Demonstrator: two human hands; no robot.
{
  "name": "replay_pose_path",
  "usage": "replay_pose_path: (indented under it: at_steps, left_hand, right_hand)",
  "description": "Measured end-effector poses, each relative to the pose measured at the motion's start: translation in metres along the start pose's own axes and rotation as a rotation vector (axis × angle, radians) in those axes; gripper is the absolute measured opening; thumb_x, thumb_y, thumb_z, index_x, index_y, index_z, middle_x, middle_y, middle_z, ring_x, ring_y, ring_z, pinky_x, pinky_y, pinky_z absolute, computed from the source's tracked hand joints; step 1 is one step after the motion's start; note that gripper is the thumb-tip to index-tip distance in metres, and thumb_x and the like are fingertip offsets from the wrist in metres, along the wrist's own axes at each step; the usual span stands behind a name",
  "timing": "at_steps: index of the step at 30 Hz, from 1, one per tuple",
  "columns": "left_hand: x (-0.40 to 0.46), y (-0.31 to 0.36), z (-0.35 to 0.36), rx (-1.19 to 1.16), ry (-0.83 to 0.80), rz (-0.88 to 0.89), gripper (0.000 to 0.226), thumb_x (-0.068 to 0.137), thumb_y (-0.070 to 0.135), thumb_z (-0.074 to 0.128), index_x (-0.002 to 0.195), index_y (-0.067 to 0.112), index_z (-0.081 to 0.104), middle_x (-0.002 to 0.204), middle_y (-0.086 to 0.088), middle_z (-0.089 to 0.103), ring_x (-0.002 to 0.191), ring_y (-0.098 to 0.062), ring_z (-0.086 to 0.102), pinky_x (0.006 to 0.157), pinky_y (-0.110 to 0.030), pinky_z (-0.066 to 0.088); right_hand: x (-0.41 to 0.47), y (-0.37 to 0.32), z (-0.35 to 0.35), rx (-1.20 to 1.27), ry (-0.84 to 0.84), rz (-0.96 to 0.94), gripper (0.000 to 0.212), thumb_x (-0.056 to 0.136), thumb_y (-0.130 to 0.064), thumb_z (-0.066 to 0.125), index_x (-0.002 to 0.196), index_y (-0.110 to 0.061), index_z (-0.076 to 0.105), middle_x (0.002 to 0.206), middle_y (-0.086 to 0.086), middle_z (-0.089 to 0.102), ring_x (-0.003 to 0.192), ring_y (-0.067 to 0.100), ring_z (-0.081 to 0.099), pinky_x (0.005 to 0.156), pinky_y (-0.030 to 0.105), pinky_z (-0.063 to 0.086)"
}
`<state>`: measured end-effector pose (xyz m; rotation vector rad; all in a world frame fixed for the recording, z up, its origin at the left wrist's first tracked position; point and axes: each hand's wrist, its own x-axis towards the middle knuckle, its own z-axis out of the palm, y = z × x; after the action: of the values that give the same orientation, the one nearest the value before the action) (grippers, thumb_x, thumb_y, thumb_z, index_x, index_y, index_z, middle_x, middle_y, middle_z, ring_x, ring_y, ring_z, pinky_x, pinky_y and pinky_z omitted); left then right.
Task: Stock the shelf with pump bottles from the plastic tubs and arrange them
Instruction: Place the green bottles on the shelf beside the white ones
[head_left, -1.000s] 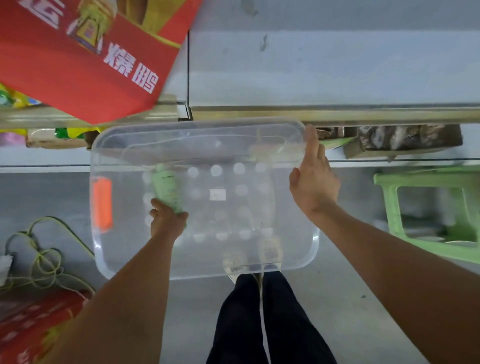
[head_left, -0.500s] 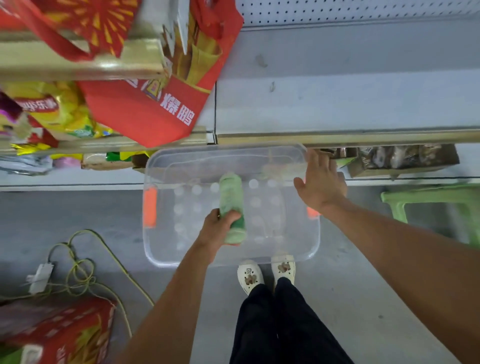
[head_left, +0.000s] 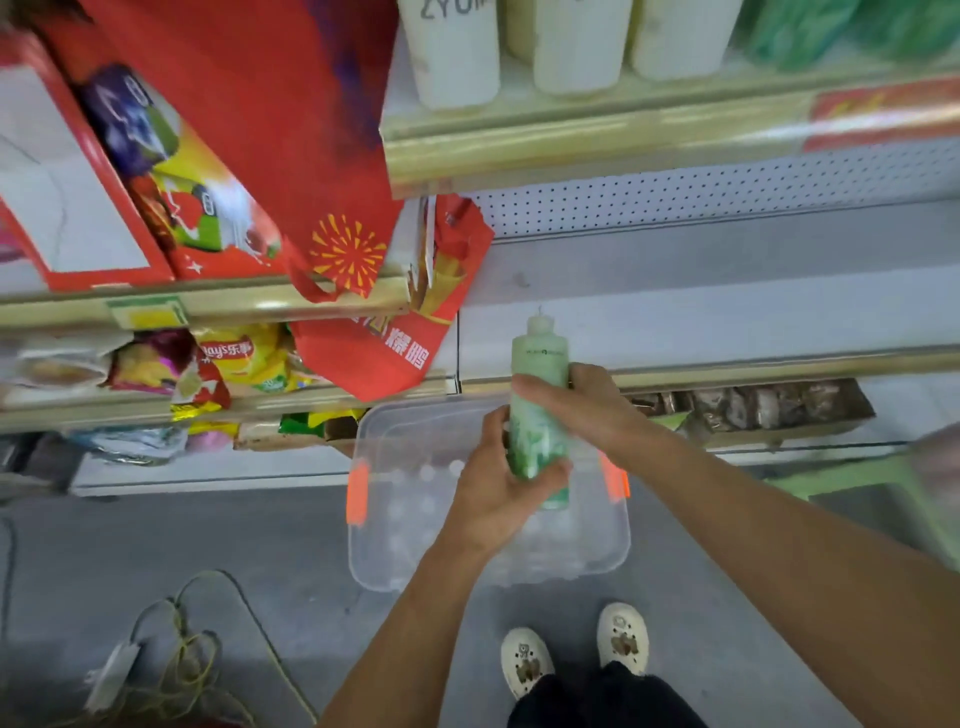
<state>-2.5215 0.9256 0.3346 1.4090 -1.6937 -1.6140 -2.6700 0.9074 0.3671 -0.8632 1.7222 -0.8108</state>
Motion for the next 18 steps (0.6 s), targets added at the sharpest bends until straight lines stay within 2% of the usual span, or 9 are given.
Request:
replay_pose_path:
  at_steps: [2, 4, 6, 9, 12, 14, 18]
  left_hand:
    - [-0.002, 0.020, 0.000, -0.014, -0.033, 0.045, 0.072, 0.070, 0.041, 0.080, 0.131, 0.029, 0.044, 0.111, 0.007, 0.066, 0.097, -0.008, 0.067, 0.081, -0.027, 0.057]
    - [-0.002, 0.044, 0.001, 0.021, -0.042, 0.090, 0.068, 0.074, 0.048, 0.075, 0.132, 0.029, 0.047, 0.110, 0.003, 0.066, 0.095, -0.013, 0.067, 0.077, -0.023, 0.056]
    - [-0.002, 0.069, 0.002, 0.082, 0.000, 0.143, 0.056, 0.087, 0.047, 0.066, 0.135, 0.026, 0.046, 0.109, 0.005, 0.064, 0.093, -0.008, 0.064, 0.075, -0.017, 0.051]
    - [-0.002, 0.107, 0.004, 0.144, 0.106, 0.282, 0.049, 0.091, 0.050, 0.051, 0.134, 0.025, 0.049, 0.106, 0.016, 0.061, 0.091, 0.006, 0.059, 0.076, -0.010, 0.044]
    - [0.004, 0.153, 0.015, 0.159, 0.168, 0.430, 0.032, 0.095, 0.036, 0.057, 0.126, 0.025, 0.055, 0.106, 0.015, 0.061, 0.088, 0.010, 0.057, 0.072, -0.006, 0.043]
    - [0.012, 0.188, 0.027, 0.157, 0.202, 0.533, 0.026, 0.095, 0.025, 0.060, 0.121, 0.022, 0.058, 0.099, 0.014, 0.062, 0.084, 0.005, 0.058, 0.071, -0.008, 0.045]
    - [0.035, 0.256, 0.059, 0.144, 0.230, 0.633, 0.025, 0.094, 0.022, 0.062, 0.118, 0.021, 0.060, 0.094, 0.012, 0.064, 0.079, 0.000, 0.059, 0.070, -0.015, 0.049]
  right_hand:
    - [-0.014, -0.019, -0.017, -0.012, 0.035, -0.075, 0.024, 0.079, -0.041, 0.073, 0.083, -0.017, 0.070, 0.082, 0.001, 0.074, 0.073, 0.012, 0.071, 0.066, 0.028, 0.056]
    - [-0.027, -0.033, -0.037, 0.024, 0.084, -0.141, 0.020, 0.080, -0.037, 0.074, 0.082, -0.018, 0.068, 0.083, 0.003, 0.074, 0.073, 0.014, 0.071, 0.066, 0.029, 0.058]
    - [-0.039, -0.044, -0.058, 0.061, 0.133, -0.200, 0.020, 0.081, -0.037, 0.074, 0.086, -0.018, 0.066, 0.084, 0.002, 0.073, 0.076, 0.013, 0.072, 0.065, 0.029, 0.059]
    - [-0.052, -0.058, -0.096, 0.065, 0.238, -0.289, 0.026, 0.081, -0.036, 0.075, 0.093, -0.015, 0.065, 0.085, -0.002, 0.070, 0.075, 0.008, 0.068, 0.058, 0.017, 0.050]
    - [-0.067, -0.072, -0.141, 0.061, 0.321, -0.379, 0.026, 0.079, -0.031, 0.077, 0.094, -0.014, 0.063, 0.081, -0.004, 0.067, 0.065, -0.003, 0.062, 0.053, 0.009, 0.044]
    - [-0.074, -0.080, -0.173, 0.077, 0.379, -0.439, 0.023, 0.078, -0.026, 0.079, 0.093, -0.016, 0.064, 0.080, -0.007, 0.066, 0.063, -0.008, 0.061, 0.052, 0.007, 0.044]
    - [-0.080, -0.096, -0.243, 0.072, 0.495, -0.552, 0.027, 0.076, -0.020, 0.081, 0.096, -0.013, 0.065, 0.083, -0.009, 0.067, 0.064, -0.011, 0.061, 0.052, 0.006, 0.044]
